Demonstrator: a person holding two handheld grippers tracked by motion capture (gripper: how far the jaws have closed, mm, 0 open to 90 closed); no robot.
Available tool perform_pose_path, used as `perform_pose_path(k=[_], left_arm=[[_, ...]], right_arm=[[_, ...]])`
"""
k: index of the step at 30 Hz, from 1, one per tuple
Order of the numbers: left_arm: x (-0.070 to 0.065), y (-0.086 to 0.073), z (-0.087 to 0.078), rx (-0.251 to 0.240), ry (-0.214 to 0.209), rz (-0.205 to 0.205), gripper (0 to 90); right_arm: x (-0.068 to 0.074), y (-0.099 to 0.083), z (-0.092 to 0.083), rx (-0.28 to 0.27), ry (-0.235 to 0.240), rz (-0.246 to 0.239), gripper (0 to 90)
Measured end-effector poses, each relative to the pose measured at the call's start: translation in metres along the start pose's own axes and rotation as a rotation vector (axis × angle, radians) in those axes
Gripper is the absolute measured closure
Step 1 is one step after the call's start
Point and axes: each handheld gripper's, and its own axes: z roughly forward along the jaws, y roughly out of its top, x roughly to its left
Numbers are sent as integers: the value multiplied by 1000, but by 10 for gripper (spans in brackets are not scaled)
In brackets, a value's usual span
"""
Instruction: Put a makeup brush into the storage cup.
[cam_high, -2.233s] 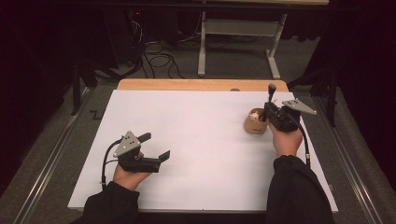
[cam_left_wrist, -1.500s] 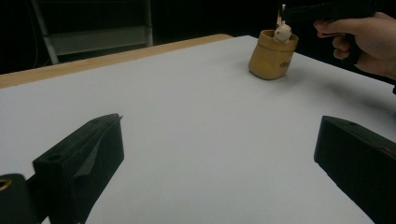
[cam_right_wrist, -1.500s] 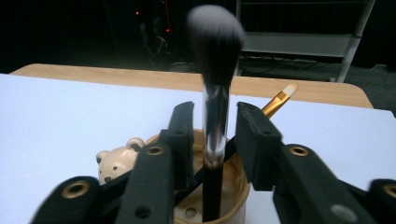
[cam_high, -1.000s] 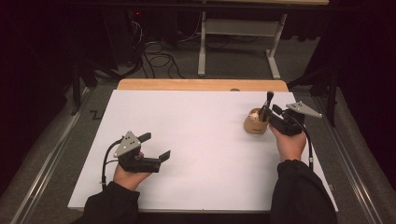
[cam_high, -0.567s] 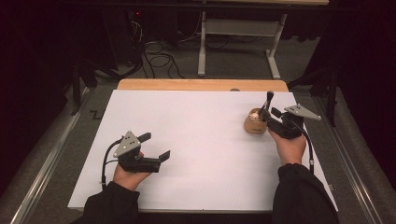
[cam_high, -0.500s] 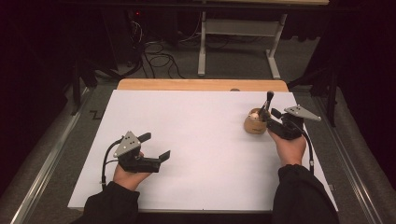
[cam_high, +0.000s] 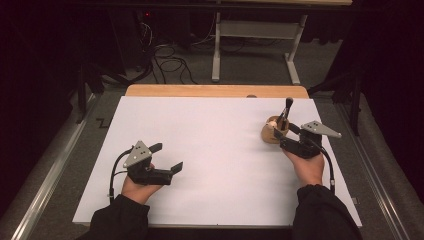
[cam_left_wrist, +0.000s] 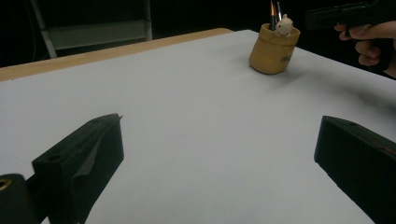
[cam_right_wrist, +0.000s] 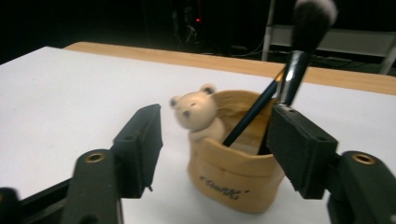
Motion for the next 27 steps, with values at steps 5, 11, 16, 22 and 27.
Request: perform_pose_path(k=[5,11,16,22,27], left_arm=[[0,-1,0,3,0,-3,21],[0,-1,1,4,0,-5,21],[-1,-1,1,6,-1,-3,21],[-4,-2,-2,16,-4,2,19],[-8,-9,-12,26,-5,9,16]], right_arm=[[13,-4,-6,-11,39,-16,237],[30,-7,-19,-28,67,-33,105],[44,-13,-34,-64,82,-54,5],[53,-25,-56,-89,98,-64,5],[50,-36,-78,-99,87,-70,5]])
